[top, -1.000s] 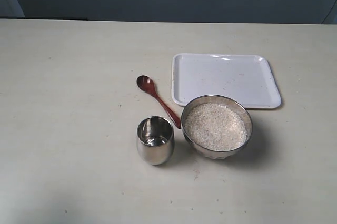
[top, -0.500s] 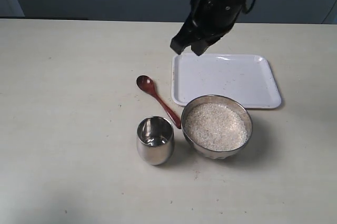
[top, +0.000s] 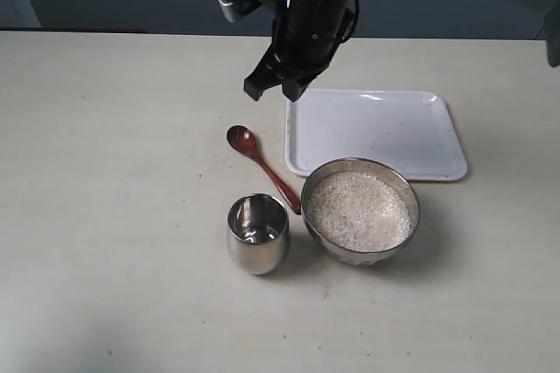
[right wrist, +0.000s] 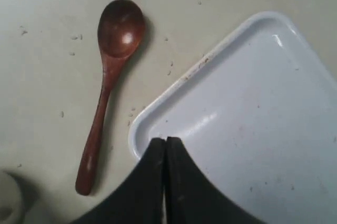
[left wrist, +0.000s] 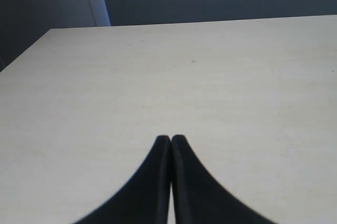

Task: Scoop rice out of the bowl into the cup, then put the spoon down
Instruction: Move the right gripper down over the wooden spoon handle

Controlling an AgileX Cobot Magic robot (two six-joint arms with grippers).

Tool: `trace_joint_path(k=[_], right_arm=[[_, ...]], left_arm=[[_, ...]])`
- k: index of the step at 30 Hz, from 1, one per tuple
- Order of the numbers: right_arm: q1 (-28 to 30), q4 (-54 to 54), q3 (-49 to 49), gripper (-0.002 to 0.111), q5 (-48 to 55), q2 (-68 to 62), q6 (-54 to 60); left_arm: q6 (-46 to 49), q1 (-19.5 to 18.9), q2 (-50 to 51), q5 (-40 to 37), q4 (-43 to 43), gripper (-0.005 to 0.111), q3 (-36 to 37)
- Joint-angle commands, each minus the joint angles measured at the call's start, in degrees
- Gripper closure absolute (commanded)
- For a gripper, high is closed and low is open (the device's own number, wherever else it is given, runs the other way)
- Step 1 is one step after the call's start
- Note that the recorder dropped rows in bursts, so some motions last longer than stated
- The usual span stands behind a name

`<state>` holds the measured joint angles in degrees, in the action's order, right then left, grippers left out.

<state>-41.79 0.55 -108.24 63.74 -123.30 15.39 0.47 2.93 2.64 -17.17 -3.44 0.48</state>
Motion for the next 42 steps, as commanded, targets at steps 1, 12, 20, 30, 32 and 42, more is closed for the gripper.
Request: trace_joint_path(k=[1,12,20,30,32,42], right_arm=[[-2.7,0.1,-0.7,0.109,-0.4,-2.4,-0.1],[-7.5,-0.2,-0.7,0.109,1.5,-6.4,0.3],[-7.5,-0.2,-0.7,0.108,2.5,-6.6,0.3],[-7.5,-0.6,-0.7,0.056,1.3,-6.8,0.3],[-7.5,-0.6,-0.7,0.057,0.8,-7.0,0.3],[-7.5,-1.1,-0.5,0.063,0.9,-8.9,0.3]], left_arm=[[-0.1,0.7,0.1,0.7,-0.3,0.106,-0.5],[-0.1,0.7,0.1,0.7,-0.3,0.106,-0.5],[-0.1,0.7,0.1,0.7,-0.3,0.106,-0.5],[-0.1,0.7,0.1,0.7,-0.3,0.106,-0.5],[-0.1,0.7,0.1,0.7,-0.3,0.106,-0.5],[-0.1,0.7,0.1,0.7,-0.3,0.106,-0.5]])
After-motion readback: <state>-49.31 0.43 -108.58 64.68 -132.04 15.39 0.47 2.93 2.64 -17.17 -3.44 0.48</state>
